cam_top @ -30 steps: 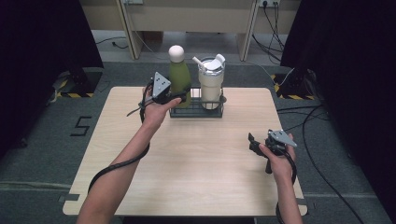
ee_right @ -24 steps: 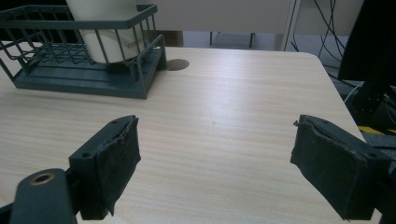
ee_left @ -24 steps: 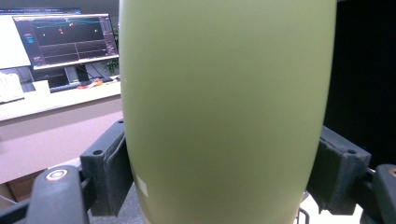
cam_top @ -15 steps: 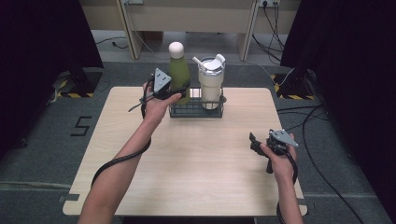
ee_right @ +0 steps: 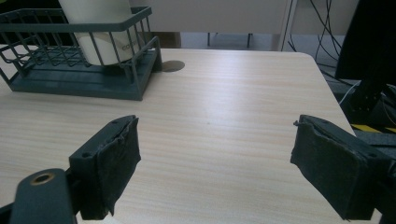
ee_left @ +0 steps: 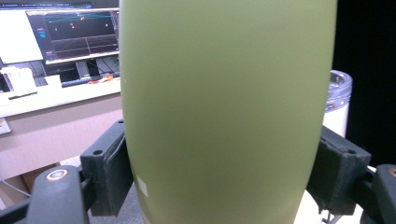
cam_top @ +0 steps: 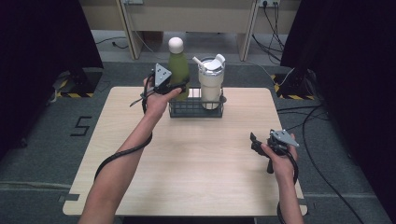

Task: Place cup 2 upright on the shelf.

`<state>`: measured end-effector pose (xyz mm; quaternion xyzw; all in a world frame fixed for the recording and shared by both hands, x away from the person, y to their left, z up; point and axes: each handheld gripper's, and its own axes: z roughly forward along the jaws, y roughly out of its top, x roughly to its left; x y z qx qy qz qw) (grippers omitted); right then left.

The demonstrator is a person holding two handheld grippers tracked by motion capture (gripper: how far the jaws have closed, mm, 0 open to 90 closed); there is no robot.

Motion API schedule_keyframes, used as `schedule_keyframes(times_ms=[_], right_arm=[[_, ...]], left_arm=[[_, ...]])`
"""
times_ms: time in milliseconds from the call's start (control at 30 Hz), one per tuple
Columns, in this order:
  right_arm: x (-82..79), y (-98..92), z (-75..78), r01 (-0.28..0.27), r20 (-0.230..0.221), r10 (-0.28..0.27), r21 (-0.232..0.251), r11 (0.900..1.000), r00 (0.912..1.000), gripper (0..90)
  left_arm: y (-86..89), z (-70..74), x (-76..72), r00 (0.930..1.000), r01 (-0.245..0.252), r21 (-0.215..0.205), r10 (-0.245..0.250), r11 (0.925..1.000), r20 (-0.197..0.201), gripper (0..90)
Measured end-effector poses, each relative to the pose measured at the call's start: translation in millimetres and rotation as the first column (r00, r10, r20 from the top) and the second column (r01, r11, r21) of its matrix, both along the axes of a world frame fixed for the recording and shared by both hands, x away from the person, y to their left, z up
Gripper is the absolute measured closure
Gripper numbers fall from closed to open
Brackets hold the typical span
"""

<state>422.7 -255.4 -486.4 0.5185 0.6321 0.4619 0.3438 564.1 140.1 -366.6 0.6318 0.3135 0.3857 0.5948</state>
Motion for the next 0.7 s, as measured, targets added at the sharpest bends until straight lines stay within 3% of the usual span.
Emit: schedule_keyframes(times_ms=[700], right_arm=[[0.5, -1.9, -1.3, 0.002, -0.002, -0.002, -0.001, 1.000, 1.0000, 14.9]], left_arm=[[-1.2, -8.5, 21.5, 0.9991, -0.027, 0.006, 0.027, 0.9996, -0.033, 20.1]])
